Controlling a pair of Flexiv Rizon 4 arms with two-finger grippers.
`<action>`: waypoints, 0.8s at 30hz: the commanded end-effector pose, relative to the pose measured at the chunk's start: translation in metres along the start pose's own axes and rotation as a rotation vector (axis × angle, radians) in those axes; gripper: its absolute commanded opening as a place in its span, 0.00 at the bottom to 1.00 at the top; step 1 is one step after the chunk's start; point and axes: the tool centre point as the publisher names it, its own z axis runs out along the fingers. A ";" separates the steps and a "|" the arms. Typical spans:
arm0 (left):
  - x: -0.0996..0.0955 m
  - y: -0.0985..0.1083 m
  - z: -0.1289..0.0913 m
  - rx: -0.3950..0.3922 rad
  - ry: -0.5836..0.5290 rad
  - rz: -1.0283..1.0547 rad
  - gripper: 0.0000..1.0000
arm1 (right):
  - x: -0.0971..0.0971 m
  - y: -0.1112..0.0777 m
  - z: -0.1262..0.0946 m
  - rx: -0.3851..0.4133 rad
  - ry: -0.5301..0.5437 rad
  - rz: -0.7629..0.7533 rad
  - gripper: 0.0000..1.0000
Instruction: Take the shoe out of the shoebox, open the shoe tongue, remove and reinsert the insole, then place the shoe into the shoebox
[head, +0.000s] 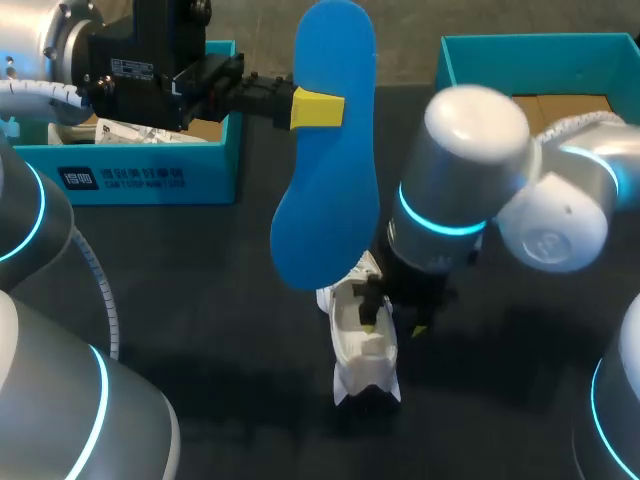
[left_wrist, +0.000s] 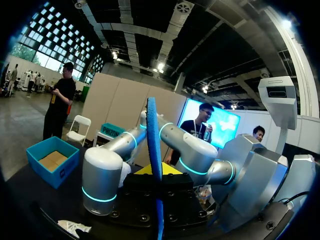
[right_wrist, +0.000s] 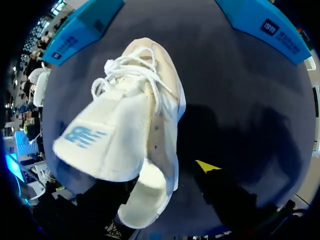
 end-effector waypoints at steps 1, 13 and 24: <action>0.000 -0.001 0.001 -0.002 0.000 0.000 0.00 | -0.003 0.001 -0.040 0.010 -0.026 0.009 1.00; 0.000 -0.001 0.001 -0.002 0.000 0.000 0.00 | -0.005 -0.001 -0.056 0.000 -0.039 0.017 1.00; 0.000 -0.001 0.001 -0.002 0.000 0.000 0.00 | -0.039 0.012 -0.059 0.016 0.086 0.106 1.00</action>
